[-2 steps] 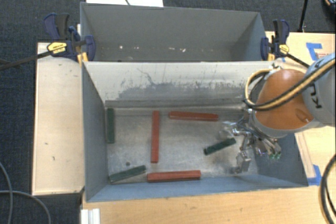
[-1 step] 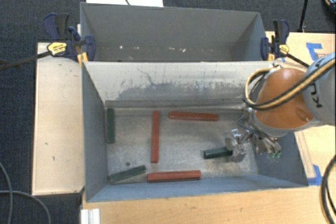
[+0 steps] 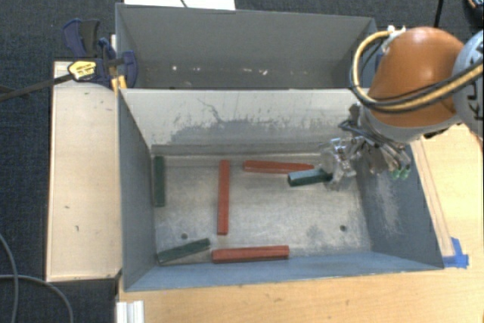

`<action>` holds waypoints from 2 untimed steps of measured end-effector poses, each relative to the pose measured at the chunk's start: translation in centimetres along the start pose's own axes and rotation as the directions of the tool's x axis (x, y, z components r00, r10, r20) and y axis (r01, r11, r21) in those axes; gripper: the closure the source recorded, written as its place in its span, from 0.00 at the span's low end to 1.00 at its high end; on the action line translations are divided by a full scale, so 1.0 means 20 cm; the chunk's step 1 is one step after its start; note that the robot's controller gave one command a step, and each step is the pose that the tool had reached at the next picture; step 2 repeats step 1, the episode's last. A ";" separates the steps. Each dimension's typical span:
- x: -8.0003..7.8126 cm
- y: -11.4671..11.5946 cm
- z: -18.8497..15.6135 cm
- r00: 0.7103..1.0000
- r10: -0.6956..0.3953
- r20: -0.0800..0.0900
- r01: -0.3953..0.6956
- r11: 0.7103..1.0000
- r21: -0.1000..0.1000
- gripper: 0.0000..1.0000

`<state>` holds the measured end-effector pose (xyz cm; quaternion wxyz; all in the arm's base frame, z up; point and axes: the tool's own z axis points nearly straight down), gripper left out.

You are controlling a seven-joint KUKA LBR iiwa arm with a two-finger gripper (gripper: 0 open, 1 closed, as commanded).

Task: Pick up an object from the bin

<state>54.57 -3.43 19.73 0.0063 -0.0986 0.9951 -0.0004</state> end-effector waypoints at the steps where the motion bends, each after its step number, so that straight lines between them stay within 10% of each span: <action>1: 0.09 -0.05 -0.34 0.966 -0.260 -0.004 0.260 0.966 -0.001 1.00; 2: 0.09 -0.05 -0.34 0.966 -0.260 -0.004 0.260 0.966 -0.001 1.00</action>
Offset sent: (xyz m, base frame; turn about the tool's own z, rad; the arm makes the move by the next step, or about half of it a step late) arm -0.0184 -0.0130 0.0657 -0.2639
